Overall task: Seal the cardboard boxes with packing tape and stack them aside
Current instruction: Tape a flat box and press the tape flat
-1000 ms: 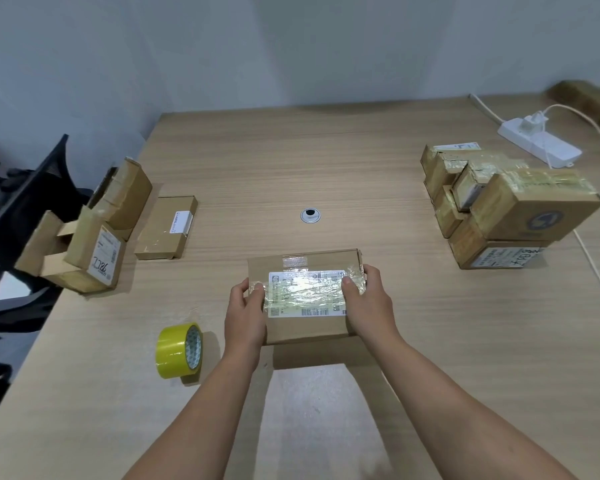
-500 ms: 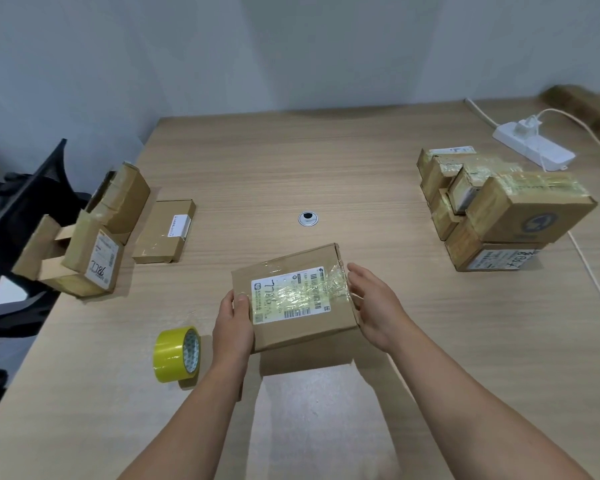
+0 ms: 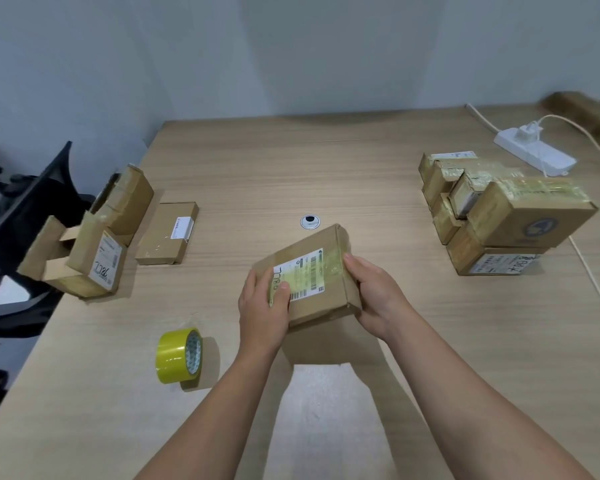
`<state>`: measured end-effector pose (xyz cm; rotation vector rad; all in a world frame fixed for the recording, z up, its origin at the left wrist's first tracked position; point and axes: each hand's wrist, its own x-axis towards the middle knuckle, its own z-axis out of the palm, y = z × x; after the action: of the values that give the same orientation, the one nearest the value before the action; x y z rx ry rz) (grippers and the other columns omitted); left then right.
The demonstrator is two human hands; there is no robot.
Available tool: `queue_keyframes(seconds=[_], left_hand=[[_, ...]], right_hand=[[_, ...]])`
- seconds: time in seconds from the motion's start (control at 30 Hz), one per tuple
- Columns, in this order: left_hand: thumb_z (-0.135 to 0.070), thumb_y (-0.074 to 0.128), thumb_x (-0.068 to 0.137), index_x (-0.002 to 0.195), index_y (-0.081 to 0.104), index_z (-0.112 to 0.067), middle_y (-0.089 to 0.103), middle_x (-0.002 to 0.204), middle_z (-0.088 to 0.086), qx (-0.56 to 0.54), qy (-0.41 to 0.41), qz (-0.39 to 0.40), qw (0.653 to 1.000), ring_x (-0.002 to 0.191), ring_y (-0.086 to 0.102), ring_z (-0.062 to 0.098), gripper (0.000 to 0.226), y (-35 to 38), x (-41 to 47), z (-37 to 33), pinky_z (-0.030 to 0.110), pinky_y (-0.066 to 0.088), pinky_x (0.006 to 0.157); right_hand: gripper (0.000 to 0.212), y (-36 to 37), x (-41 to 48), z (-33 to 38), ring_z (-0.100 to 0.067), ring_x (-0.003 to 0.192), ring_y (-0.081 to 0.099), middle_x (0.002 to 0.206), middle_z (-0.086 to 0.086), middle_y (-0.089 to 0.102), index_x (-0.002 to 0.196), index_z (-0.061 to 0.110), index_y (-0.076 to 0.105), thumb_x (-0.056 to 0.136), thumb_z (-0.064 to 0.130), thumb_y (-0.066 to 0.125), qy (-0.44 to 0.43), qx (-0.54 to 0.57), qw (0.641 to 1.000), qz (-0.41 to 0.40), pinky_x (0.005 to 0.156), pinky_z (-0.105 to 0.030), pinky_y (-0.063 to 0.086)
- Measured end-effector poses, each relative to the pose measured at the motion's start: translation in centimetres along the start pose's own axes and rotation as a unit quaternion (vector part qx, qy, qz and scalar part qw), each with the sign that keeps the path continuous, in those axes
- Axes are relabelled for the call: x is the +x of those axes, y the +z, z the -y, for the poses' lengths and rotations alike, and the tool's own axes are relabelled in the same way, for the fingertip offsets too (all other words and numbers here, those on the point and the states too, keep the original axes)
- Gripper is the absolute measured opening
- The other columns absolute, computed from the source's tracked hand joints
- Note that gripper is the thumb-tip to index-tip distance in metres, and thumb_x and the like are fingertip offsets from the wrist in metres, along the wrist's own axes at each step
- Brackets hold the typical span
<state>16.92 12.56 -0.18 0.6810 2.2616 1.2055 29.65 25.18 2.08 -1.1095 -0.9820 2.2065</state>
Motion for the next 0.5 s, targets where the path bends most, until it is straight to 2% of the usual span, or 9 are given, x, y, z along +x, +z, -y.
queue_keyframes(seconds=[0.03,0.1,0.17,0.23,0.3,0.4,0.43,0.5], left_hand=[[-0.043,0.044,0.101,0.147,0.047,-0.03,0.028,0.162,-0.004,0.01,0.021,-0.011,1.0,0.151,0.018,0.015,0.048,0.1,0.0,-0.5,0.045,0.018,0.123],[-0.05,0.042,0.094,0.141,0.053,-0.034,0.045,0.152,-0.011,0.014,0.063,-0.007,0.998,0.144,0.032,0.013,0.051,0.1,0.0,-1.5,0.047,0.026,0.12],[-0.05,0.046,0.094,0.131,0.061,-0.041,0.06,0.134,-0.018,-0.073,0.056,0.03,0.995,0.128,0.052,0.007,0.041,0.2,0.1,-2.7,0.043,0.041,0.111],[-0.04,0.051,0.1,0.116,0.068,-0.042,0.068,0.12,-0.018,-0.156,0.025,0.048,0.986,0.115,0.061,0.004,0.024,0.5,0.2,-3.4,0.039,0.048,0.104],[-0.036,0.05,0.101,0.106,0.07,-0.037,0.071,0.109,-0.015,-0.148,0.005,0.039,0.988,0.109,0.064,0.007,0.021,0.6,0.3,-3.8,0.038,0.05,0.1],[-0.057,0.05,0.089,0.099,0.071,-0.03,0.073,0.099,-0.01,-0.141,-0.04,0.034,0.989,0.101,0.067,0.014,0.036,0.6,0.3,-3.6,0.045,0.053,0.094],[-0.062,0.05,0.085,0.094,0.07,-0.027,0.073,0.094,-0.009,-0.137,-0.05,0.034,0.989,0.097,0.067,0.016,0.041,0.5,0.2,-3.5,0.045,0.053,0.091],[-0.06,0.052,0.091,0.085,0.065,-0.022,0.069,0.083,-0.007,-0.114,-0.059,0.029,0.991,0.085,0.065,0.017,0.04,0.5,0.0,-3.4,0.039,0.051,0.078]], right_hand=[[0.029,0.3,0.0,0.2,-0.036,0.11,0.068,0.115,-0.021,0.072,0.121,0.001,0.067,0.102,0.02,0.056,-0.011,0.005,1.0,0.001,0.099,-0.05,0.053],[0.025,0.9,-0.1,0.5,-0.03,0.1,0.072,0.11,-0.017,0.074,0.118,0.003,0.068,0.1,0.017,0.059,-0.037,-0.014,0.999,0.002,0.089,-0.043,0.058],[0.021,1.6,-0.3,0.5,-0.021,0.086,0.073,0.101,-0.012,0.076,0.116,0.006,0.069,0.098,0.015,0.063,-0.064,-0.054,0.996,0.005,0.074,-0.034,0.059],[0.019,2.2,-0.3,0.1,-0.018,0.082,0.073,0.096,-0.008,0.077,0.114,0.009,0.071,0.098,0.017,0.064,-0.085,-0.092,0.992,0.006,0.068,-0.029,0.057],[0.019,2.7,-0.3,-0.5,-0.016,0.086,0.073,0.098,-0.004,0.078,0.111,0.013,0.073,0.1,0.022,0.061,-0.096,-0.125,0.987,0.004,0.072,-0.029,0.058],[0.024,3.2,-0.2,-1.6,-0.019,0.095,0.073,0.102,-0.002,0.077,0.113,0.017,0.073,0.104,0.028,0.054,-0.084,-0.156,0.984,-0.01,0.084,-0.034,0.058],[0.023,3.1,0.0,-2.1,-0.02,0.096,0.072,0.102,-0.001,0.077,0.113,0.019,0.073,0.103,0.029,0.055,-0.08,-0.168,0.982,-0.017,0.086,-0.038,0.057],[0.019,3.2,0.2,-3.0,-0.02,0.097,0.072,0.102,0.002,0.076,0.112,0.025,0.072,0.099,0.031,0.059,-0.075,-0.195,0.977,-0.032,0.092,-0.044,0.058]])
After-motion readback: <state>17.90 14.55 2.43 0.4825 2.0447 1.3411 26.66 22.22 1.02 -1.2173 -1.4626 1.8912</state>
